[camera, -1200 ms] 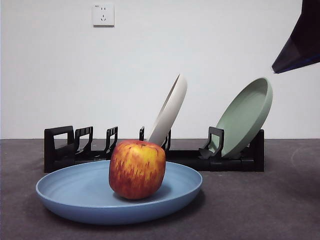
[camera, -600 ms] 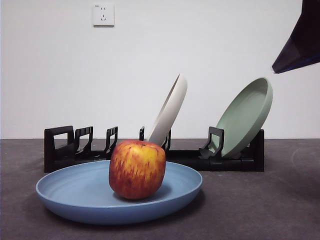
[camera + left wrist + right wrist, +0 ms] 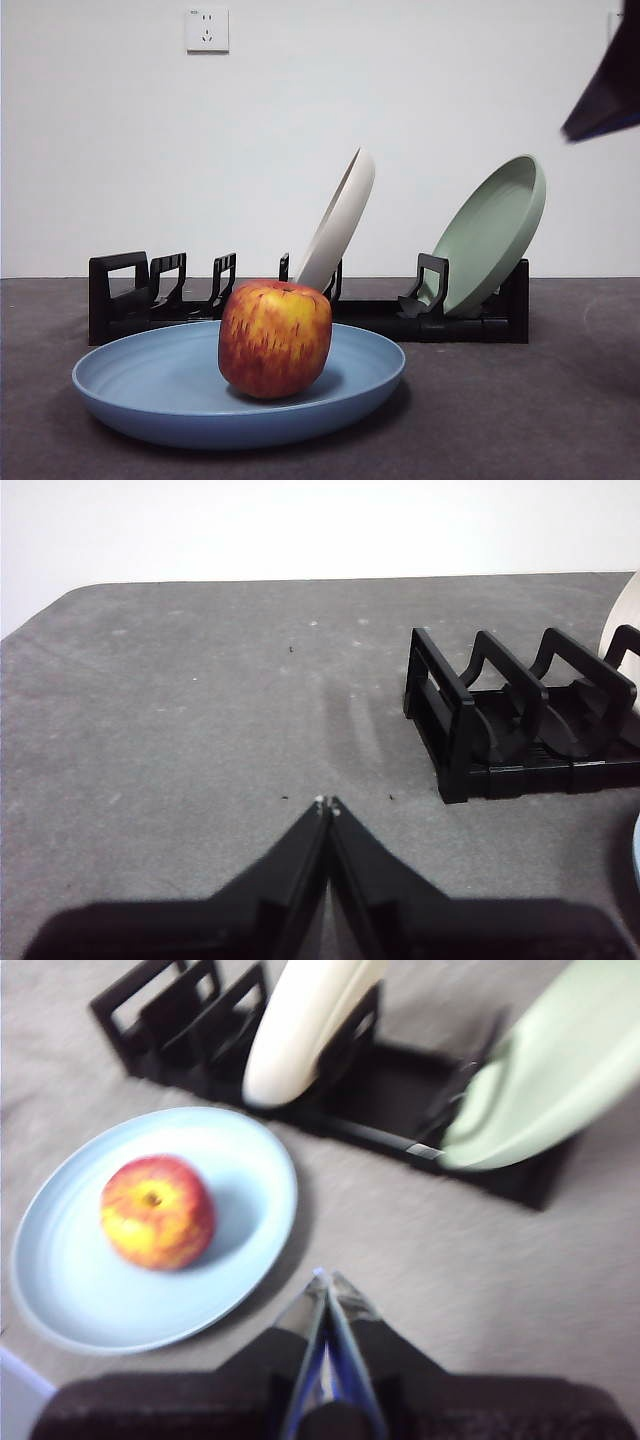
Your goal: Take the blue plate from the plate rack,put the plate on the table,take the apple from the table,put the apple in the plate
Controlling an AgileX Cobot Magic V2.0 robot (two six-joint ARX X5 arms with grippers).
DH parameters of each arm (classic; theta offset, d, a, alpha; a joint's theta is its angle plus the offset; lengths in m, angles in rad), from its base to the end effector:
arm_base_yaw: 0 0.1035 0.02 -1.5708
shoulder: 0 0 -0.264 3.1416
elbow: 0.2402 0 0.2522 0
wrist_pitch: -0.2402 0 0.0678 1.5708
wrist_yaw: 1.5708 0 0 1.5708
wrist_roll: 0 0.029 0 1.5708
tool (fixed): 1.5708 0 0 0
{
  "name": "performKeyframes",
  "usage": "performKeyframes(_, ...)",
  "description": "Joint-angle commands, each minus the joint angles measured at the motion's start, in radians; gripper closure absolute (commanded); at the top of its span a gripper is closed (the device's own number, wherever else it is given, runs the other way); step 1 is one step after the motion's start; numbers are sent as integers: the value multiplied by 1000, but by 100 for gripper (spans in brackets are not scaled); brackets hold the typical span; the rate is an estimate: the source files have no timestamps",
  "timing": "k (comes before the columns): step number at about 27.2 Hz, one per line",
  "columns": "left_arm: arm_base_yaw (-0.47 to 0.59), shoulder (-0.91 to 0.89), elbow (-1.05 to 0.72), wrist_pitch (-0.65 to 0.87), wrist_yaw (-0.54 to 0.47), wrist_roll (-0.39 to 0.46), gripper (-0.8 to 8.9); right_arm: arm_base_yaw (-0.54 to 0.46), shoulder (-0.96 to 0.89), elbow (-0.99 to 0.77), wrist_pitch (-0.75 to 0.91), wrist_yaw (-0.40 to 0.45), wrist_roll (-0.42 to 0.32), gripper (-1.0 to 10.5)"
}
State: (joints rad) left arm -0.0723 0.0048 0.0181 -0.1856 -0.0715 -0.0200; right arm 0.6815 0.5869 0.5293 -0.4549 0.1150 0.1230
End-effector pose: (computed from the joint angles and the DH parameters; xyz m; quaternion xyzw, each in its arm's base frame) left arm 0.0953 -0.0048 0.1514 -0.0038 0.0858 0.0005 0.9963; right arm 0.1049 0.0808 0.2481 -0.0410 0.2498 0.2555 0.9331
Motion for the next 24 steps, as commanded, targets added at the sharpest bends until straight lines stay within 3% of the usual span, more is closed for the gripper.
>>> performKeyframes(1, 2, -3, -14, 6, -3, -10, 814, -82, -69, -5, 5, 15, -109, 945)
performKeyframes(4, 2, -3, -14, 6, -2, -10, 814, -305, -178, -5, 5, 10, -121, 945)
performKeyframes(7, 2, -3, -14, 6, -2, -10, 814, -541, -274, -12, 11, -113, -163, 945)
performKeyframes(10, 2, -3, -14, 6, -2, -10, 814, -671, -359, -76, 93, -196, -219, 945)
performKeyframes(16, 2, -3, -14, 6, -2, -10, 814, -713, -474, -309, 288, -199, -156, 945)
performKeyframes(24, 2, -3, -14, 6, -2, -10, 814, -712, -586, -517, 316, -200, -40, 945)
